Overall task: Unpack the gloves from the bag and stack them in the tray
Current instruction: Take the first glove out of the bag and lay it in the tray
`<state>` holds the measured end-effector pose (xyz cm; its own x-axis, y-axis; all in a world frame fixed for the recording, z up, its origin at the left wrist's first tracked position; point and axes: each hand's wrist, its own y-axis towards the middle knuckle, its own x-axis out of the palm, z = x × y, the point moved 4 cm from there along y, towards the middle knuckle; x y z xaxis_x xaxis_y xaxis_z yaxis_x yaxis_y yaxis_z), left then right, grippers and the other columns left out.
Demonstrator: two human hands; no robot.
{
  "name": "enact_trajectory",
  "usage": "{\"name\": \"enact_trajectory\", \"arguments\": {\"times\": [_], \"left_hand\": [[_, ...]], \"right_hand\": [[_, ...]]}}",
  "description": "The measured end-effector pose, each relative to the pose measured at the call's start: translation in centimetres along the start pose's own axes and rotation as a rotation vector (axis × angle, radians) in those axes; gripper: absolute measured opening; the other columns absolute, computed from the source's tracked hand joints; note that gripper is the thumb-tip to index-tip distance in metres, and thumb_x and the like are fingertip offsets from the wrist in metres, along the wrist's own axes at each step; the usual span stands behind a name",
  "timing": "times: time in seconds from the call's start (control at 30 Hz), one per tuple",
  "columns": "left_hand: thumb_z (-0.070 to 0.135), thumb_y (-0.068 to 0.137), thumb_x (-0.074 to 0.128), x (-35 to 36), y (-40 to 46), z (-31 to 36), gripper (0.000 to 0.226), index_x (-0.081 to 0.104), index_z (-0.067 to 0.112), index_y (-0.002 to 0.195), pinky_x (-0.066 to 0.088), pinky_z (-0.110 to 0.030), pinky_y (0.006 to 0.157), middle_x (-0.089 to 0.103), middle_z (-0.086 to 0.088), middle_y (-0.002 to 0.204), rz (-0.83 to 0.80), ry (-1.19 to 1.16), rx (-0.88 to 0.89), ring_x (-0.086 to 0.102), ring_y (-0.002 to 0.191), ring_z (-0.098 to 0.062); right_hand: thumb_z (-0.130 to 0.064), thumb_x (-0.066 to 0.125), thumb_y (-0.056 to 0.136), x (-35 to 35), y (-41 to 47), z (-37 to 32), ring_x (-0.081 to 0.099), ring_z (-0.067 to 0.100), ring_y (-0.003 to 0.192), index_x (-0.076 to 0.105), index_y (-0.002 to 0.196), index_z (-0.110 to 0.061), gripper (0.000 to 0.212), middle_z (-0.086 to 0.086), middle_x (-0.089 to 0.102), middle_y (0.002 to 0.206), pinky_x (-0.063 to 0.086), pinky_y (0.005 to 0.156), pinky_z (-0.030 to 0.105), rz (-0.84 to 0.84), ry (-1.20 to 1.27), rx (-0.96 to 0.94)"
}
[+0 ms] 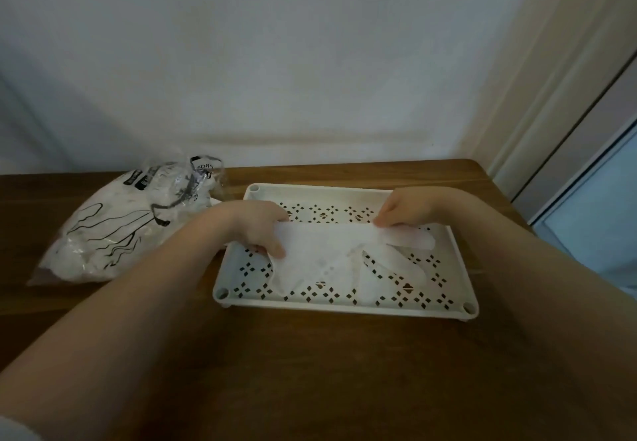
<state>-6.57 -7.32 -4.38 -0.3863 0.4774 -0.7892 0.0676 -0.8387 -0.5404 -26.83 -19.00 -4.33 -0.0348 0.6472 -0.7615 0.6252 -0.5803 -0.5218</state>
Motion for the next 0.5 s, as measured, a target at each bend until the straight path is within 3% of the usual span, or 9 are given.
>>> {"name": "enact_trajectory", "arguments": {"times": [0.07, 0.1, 0.17, 0.23, 0.3, 0.4, 0.5], "left_hand": [[0.020, 0.084, 0.065, -0.4, 0.4, 0.1, 0.041, 0.051, 0.014, 0.122, 0.049, -0.027, 0.075, 0.056, -0.002, 0.115, 0.109, 0.047, -0.012, 0.060, 0.096, -0.019], [0.017, 0.085, 0.063, -0.6, 0.6, 0.3, 0.046, 0.047, 0.014, 0.128, 0.047, -0.028, 0.078, 0.053, -0.004, 0.122, 0.194, 0.092, -0.024, 0.056, 0.100, -0.020], [0.011, 0.086, 0.058, -0.5, 0.9, 0.8, 0.053, 0.039, 0.015, 0.135, 0.047, -0.033, 0.086, 0.046, -0.007, 0.131, 0.392, 0.210, -0.021, 0.050, 0.110, -0.024], [0.007, 0.087, 0.054, -0.2, 0.7, 2.0, 0.054, 0.036, 0.015, 0.137, 0.040, -0.038, 0.097, 0.040, -0.008, 0.136, 0.575, 0.341, 0.055, 0.040, 0.122, -0.027], [0.006, 0.089, 0.051, 0.3, 0.1, 3.3, 0.048, 0.041, 0.017, 0.134, 0.035, -0.035, 0.099, 0.040, -0.005, 0.136, 0.694, 0.355, 0.193, 0.038, 0.124, -0.023], [0.023, 0.093, 0.053, 2.1, -0.2, 4.6, 0.033, 0.049, 0.023, 0.125, 0.037, -0.026, 0.093, 0.043, 0.003, 0.131, 0.517, 0.256, 0.386, 0.045, 0.112, -0.013], [0.052, 0.083, 0.059, 3.8, 0.0, 4.2, 0.051, 0.047, 0.026, 0.124, 0.039, -0.028, 0.097, 0.041, 0.007, 0.128, 0.312, 0.212, 0.370, 0.042, 0.112, -0.010]], "right_hand": [[-0.029, 0.055, 0.093, -0.4, 0.2, 0.0, 0.046, 0.010, 0.059, 0.059, 0.072, -0.017, 0.024, -0.004, 0.053, 0.069, 0.037, 0.060, 0.023, 0.138, -0.134, 0.036], [-0.027, 0.057, 0.092, -0.5, 0.2, -0.2, 0.054, 0.012, 0.076, 0.063, 0.091, -0.016, 0.013, 0.000, 0.060, 0.088, 0.042, 0.068, 0.023, 0.238, -0.199, 0.040], [-0.025, 0.058, 0.091, -0.4, -0.5, -1.1, 0.051, 0.019, 0.108, 0.058, 0.113, -0.016, 0.024, 0.002, 0.054, 0.118, 0.042, 0.090, 0.030, 0.499, -0.256, 0.006], [-0.027, 0.057, 0.091, 0.5, -1.9, -2.7, 0.047, 0.015, 0.113, 0.057, 0.112, -0.020, 0.022, -0.003, 0.050, 0.118, 0.040, 0.093, 0.026, 0.646, -0.258, -0.146], [-0.032, 0.057, 0.091, 2.1, -2.7, -3.9, 0.048, 0.008, 0.110, 0.055, 0.116, -0.024, 0.026, -0.009, 0.049, 0.116, 0.040, 0.085, 0.017, 0.534, -0.296, -0.265], [-0.021, 0.057, 0.089, 4.3, -2.5, -4.0, 0.041, 0.014, 0.125, 0.042, 0.135, -0.026, 0.048, -0.004, 0.042, 0.138, 0.036, 0.102, 0.030, 0.314, -0.392, -0.309], [-0.012, 0.052, 0.089, 4.7, -2.6, -3.6, 0.036, 0.016, 0.129, 0.045, 0.133, -0.026, 0.047, -0.002, 0.038, 0.142, 0.030, 0.106, 0.031, 0.277, -0.423, -0.302]]}}
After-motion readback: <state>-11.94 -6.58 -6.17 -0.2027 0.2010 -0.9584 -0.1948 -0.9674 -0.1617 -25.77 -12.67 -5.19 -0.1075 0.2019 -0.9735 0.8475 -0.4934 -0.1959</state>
